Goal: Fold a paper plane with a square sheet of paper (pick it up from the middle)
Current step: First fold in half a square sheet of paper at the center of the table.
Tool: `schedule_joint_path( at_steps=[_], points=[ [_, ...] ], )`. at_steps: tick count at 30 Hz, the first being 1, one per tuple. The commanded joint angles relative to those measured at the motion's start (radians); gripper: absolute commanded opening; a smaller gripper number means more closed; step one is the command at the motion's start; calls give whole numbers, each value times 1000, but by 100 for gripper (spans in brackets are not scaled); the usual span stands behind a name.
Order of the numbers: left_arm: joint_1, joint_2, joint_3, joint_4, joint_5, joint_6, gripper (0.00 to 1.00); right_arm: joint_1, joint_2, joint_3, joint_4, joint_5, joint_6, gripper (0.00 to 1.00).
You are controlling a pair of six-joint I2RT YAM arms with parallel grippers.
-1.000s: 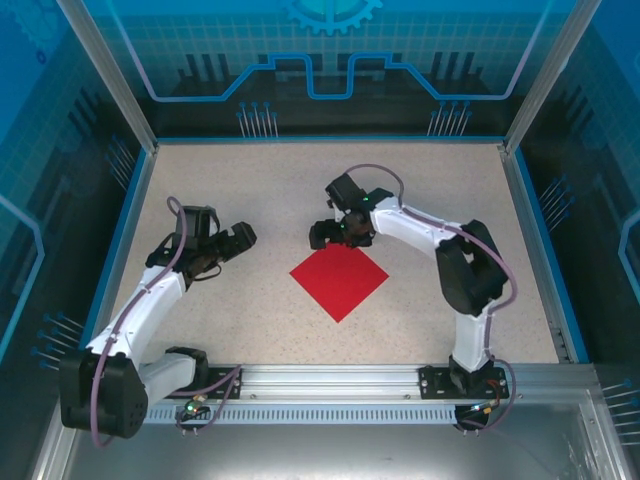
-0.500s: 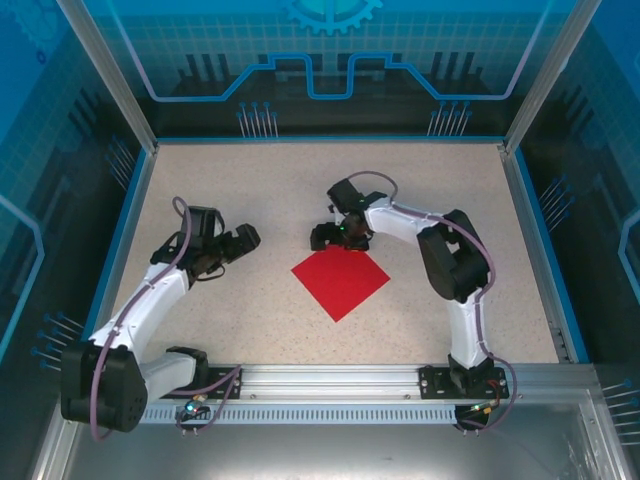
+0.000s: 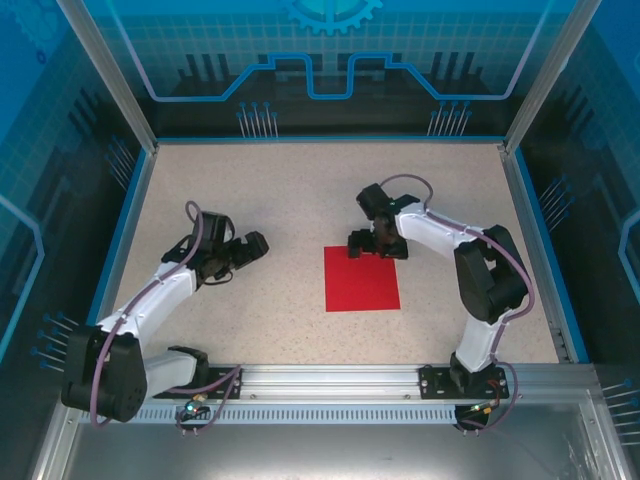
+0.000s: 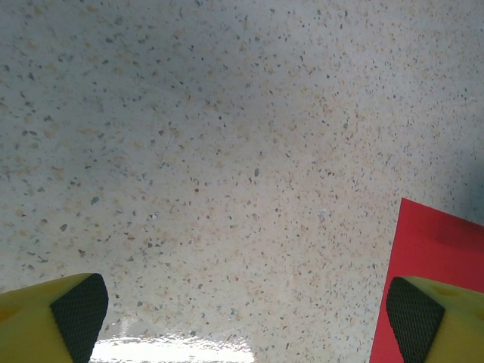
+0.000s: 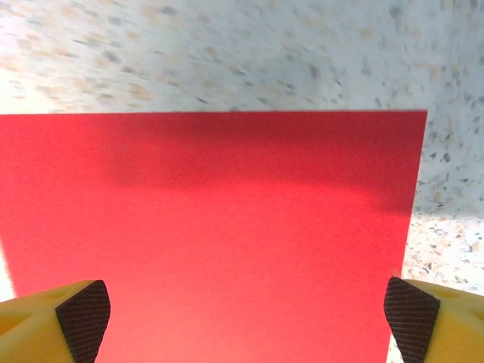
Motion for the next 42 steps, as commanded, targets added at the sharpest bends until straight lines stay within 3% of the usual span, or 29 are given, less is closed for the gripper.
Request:
schedule_joint_path(
  at_steps=[1,8,28,35,42],
  points=[
    [-17,8,-31,46,27,-43,99,85,-1,43,-146,57,2,98],
    [-19,31,-41,80,83,-71,99,139,68,35,-112,5,76,98],
    [-26,60,-34,79,71,-70,99,124,216,-16,-54,-16,65,95],
    [-26,64,-30,76,68,-66,99,124,297,-46,-5,-55,37,86],
    [-26,64,-29,72,67,-64,99,122,334,-51,-6,-36,39,86]
  ],
)
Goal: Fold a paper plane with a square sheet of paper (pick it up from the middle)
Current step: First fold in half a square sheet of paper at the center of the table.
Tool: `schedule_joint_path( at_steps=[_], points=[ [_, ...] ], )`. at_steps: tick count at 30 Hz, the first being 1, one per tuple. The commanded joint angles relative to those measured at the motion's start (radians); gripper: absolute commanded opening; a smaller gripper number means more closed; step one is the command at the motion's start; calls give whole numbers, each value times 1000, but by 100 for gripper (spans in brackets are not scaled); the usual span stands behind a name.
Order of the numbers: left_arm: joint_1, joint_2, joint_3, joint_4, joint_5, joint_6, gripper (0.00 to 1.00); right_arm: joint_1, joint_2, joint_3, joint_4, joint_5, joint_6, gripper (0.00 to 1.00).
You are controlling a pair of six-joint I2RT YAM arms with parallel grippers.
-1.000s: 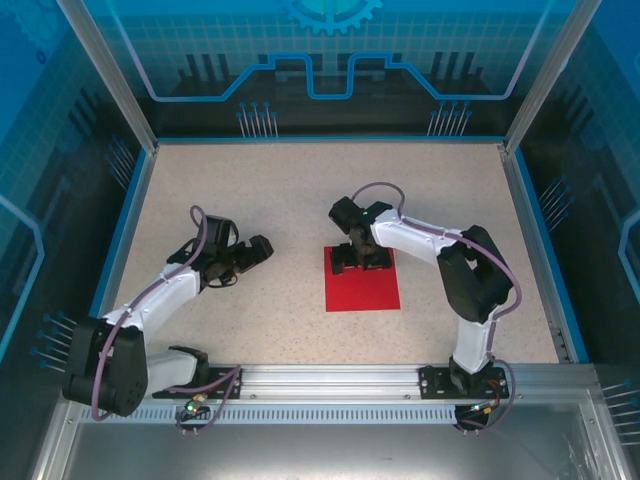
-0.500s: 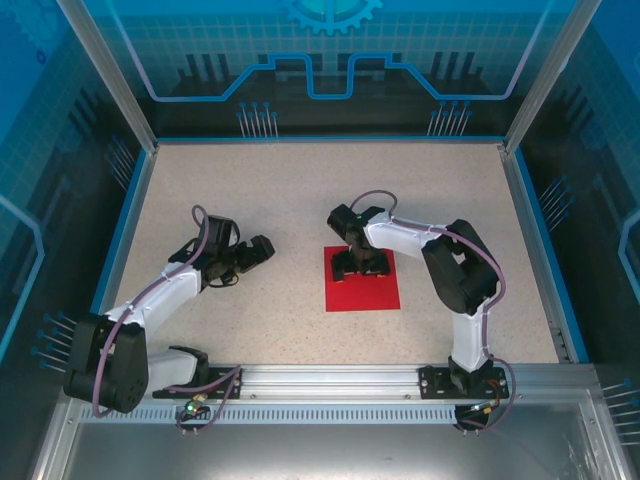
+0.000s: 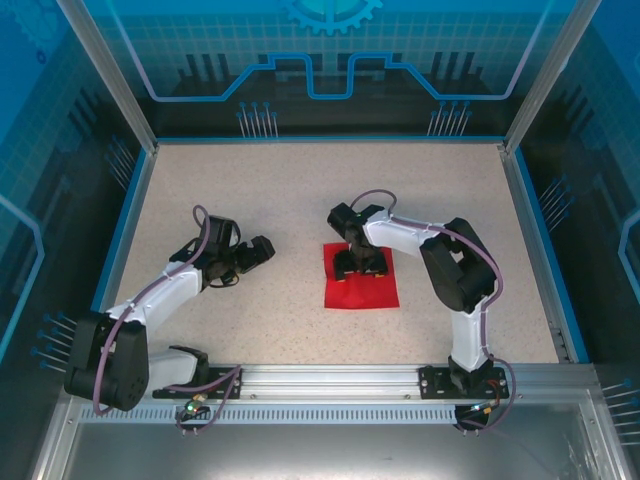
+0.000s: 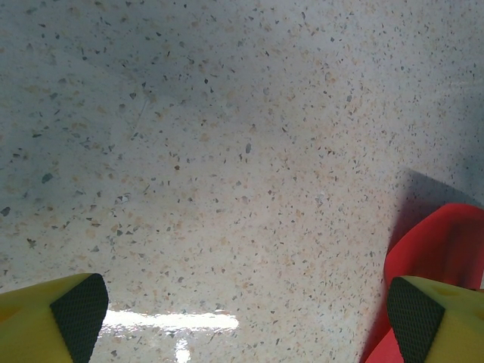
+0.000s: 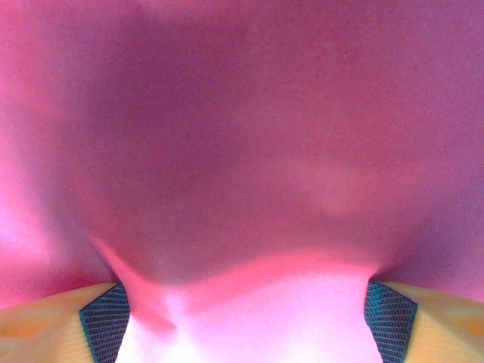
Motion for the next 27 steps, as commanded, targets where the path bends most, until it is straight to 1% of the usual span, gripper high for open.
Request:
schedule_joint_path(
  at_steps=[1,3,9,12,14,18,22,27],
  points=[
    [-8,6,8,0,13,-18,99,-2,138,-87,65,-12,-6,86],
    [-8,7,7,-1,13,-16,99,-2,95,-83,60,0,-5,89],
    [-10,6,7,-2,13,-20,99,-7,-71,-27,8,6,5,91],
    [-10,5,6,-2,12,-21,99,-11,-110,-5,-5,8,20,95],
    [-10,5,5,-2,10,-23,99,-26,-105,11,-3,11,35,96],
    [-10,2,5,-5,10,-26,99,-51,-35,46,0,12,49,96],
    [-13,-8,1,-10,10,-27,99,-52,19,63,-7,13,46,96],
    [-17,-6,3,-11,21,-13,99,-50,49,58,-8,10,34,95]
  ],
)
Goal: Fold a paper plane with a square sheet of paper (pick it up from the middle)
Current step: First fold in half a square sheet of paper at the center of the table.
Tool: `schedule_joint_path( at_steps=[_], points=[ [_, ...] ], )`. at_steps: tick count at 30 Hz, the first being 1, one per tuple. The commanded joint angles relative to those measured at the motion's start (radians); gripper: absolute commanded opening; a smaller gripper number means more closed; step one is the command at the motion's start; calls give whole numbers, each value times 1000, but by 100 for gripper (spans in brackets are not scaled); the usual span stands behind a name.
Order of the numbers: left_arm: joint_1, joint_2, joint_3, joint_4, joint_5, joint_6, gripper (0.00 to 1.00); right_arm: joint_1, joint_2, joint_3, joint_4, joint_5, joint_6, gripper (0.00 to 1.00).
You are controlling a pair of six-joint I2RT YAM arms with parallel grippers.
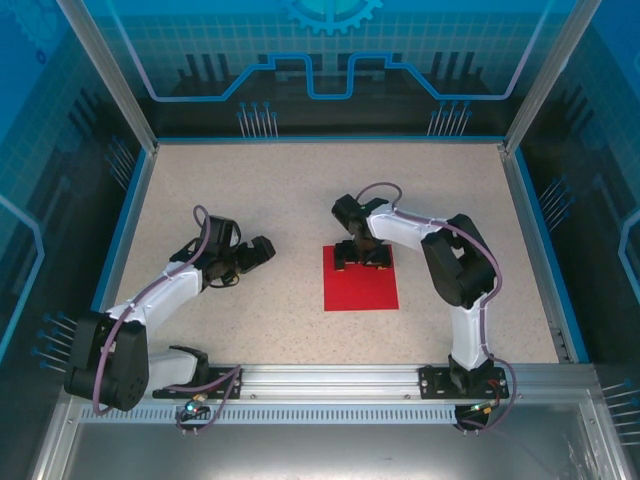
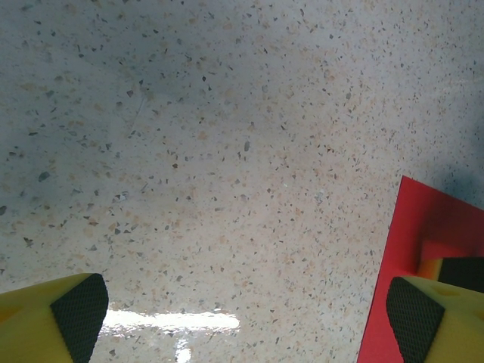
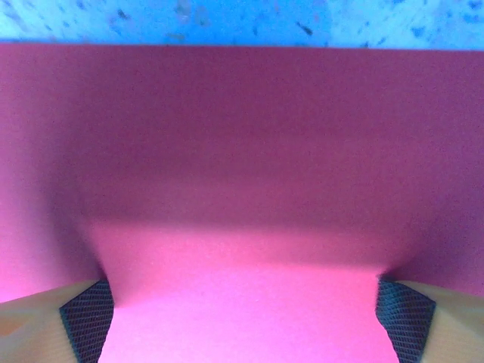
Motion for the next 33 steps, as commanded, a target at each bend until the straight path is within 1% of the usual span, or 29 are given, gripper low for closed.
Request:
schedule_joint_path(
  at_steps=[1,4,8,13,18,21,22,23,26,28,31,33],
  points=[
    [-13,-4,5,-10,21,-11,99,-2,47,-3,-27,-3,4,95],
    [-18,2,11,-11,20,-10,99,-2,74,-16,-27,4,4,94],
    [-24,3,12,-11,17,-11,99,-6,110,-25,-39,14,4,87],
    [-28,3,11,-12,14,-11,99,-7,80,-29,-24,9,4,82],
    [-35,2,6,-8,22,-28,99,-8,-9,-16,18,-52,-8,66],
    [-44,-6,-4,7,40,-52,99,-8,-84,-32,81,-142,-1,51],
    [-47,-9,-11,19,52,-63,99,-8,-109,-42,111,-181,5,44],
    [-49,-10,-18,35,68,-76,99,-8,-134,-53,148,-226,9,35],
    [-54,-8,-46,105,130,-116,99,-11,-198,-92,279,-396,26,18],
    [-58,1,-63,168,187,-139,97,-18,-226,-124,390,-511,51,16],
    [-75,9,-83,258,252,-170,95,-47,-244,-189,587,-698,120,16],
    [-92,9,-81,279,253,-177,94,-64,-225,-207,641,-761,154,16]
  ],
)
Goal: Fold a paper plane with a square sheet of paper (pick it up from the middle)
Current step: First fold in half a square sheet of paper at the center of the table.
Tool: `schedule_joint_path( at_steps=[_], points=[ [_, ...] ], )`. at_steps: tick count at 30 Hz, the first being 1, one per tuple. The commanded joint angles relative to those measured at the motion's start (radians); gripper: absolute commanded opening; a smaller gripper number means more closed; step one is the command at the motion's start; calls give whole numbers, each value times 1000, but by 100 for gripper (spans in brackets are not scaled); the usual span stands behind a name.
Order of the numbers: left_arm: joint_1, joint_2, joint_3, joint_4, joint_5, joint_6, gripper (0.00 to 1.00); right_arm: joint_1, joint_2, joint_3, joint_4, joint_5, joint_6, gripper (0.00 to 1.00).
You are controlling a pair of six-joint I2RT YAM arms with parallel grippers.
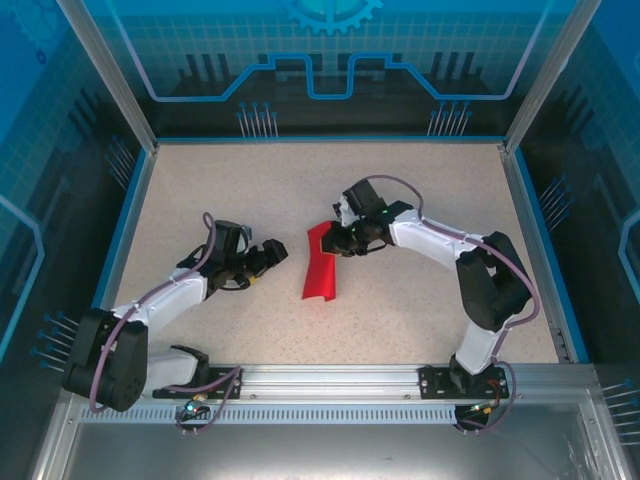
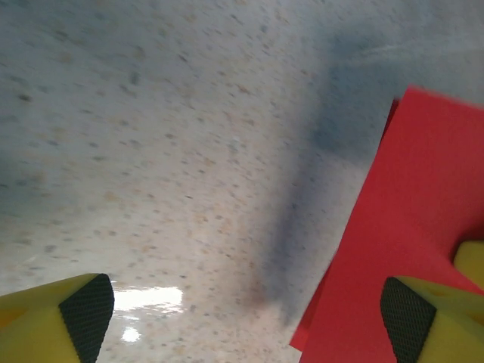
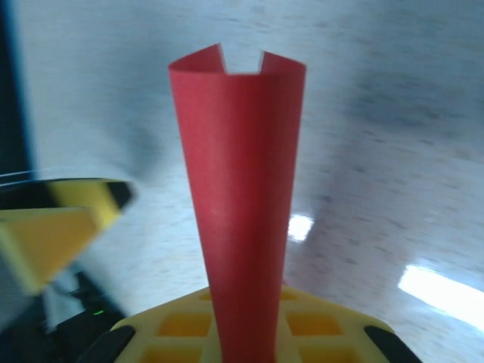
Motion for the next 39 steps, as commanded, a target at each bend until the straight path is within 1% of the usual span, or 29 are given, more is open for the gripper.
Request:
schedule_joint_path(
  at_steps=[1,7,10,12,15,18,20,22,24,27,31,34,37,39],
  points=[
    [-30,8,-5,98,73,-43,93,-40,30,-42,173,-218,67,17],
    [-91,44,31,61,11,-13,91,-54,126,-9,22,-128,-52,22],
    [-128,78,48,67,-2,-10,90,-72,143,-22,13,-112,-70,25],
    [-145,100,47,96,6,-24,88,-91,137,-45,37,-114,-71,26],
    [-158,131,24,182,67,-77,87,-120,129,-72,68,-147,-69,27],
    [-169,156,5,255,143,-131,89,-143,132,-91,88,-208,-68,29],
    [-175,168,-7,304,184,-167,91,-162,130,-117,134,-269,-48,30],
    [-176,188,-19,365,229,-200,93,-176,123,-139,172,-304,-35,30],
    [-179,220,-19,408,262,-223,92,-187,120,-150,185,-326,-32,31],
    [-185,279,-18,476,299,-254,86,-197,123,-157,199,-365,-33,31],
    [-190,337,-9,529,320,-283,74,-207,122,-170,212,-387,-30,31],
    [-190,352,-9,558,324,-293,59,-212,122,-175,215,-393,-29,31],
    [-191,349,-14,587,324,-295,46,-218,123,-177,204,-387,-36,31],
    [-191,347,-20,603,318,-293,36,-224,122,-180,199,-385,-42,31]
  ],
)
